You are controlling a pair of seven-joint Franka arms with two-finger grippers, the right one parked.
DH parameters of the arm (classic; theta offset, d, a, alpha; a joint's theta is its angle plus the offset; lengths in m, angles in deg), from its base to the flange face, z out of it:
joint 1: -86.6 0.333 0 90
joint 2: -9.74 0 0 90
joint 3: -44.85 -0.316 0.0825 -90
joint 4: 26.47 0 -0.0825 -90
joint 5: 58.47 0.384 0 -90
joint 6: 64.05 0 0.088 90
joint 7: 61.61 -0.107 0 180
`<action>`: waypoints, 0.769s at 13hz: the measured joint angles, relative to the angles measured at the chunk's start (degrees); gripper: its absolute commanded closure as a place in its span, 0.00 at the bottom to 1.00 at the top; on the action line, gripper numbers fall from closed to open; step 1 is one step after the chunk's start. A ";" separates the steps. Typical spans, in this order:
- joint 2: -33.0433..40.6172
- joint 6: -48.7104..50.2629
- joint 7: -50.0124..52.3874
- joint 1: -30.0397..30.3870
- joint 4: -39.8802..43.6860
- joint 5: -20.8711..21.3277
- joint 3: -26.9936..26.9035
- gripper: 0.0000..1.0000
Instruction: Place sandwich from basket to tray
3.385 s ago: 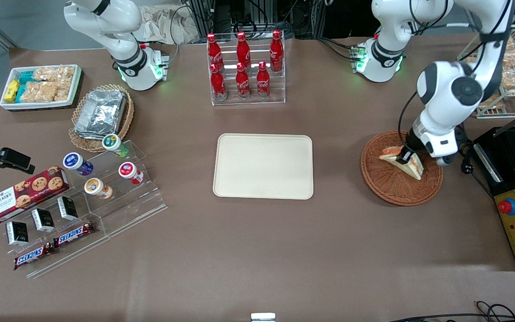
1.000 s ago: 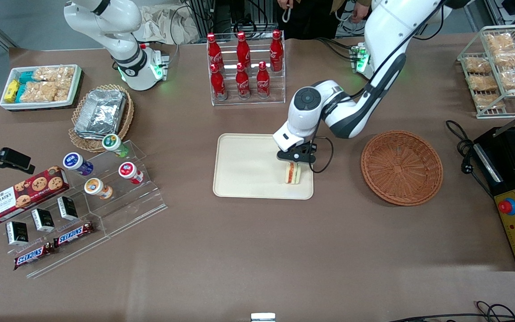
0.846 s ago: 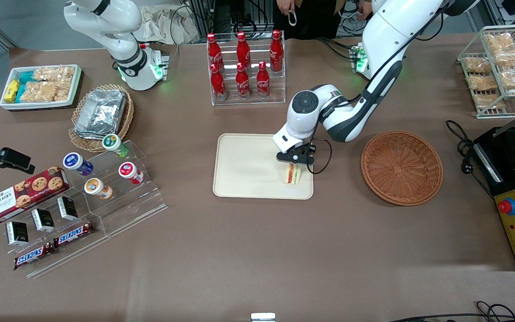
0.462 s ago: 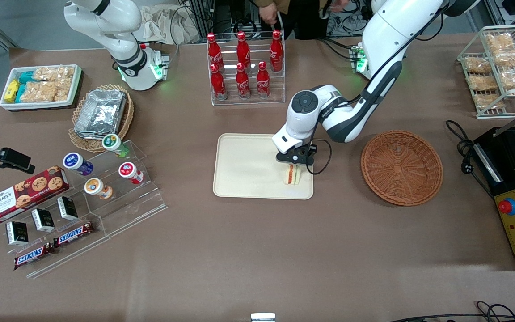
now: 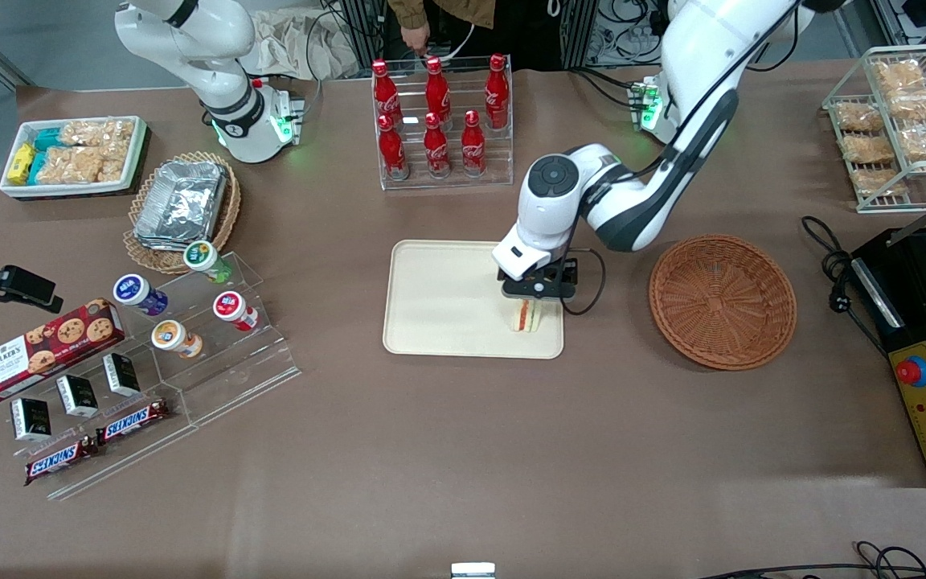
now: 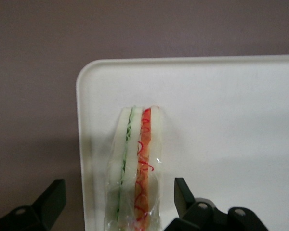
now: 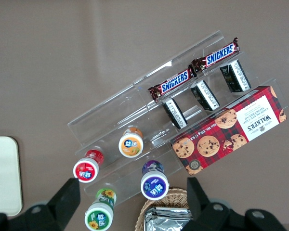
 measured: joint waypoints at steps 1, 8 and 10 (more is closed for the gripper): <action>2.51 4.98 -0.04 0.01 2.59 -2.95 0.00 0.00; 16.08 33.25 0.81 0.13 20.19 -12.33 -8.86 0.00; 19.32 37.26 -3.00 0.15 21.18 -13.69 -14.29 0.00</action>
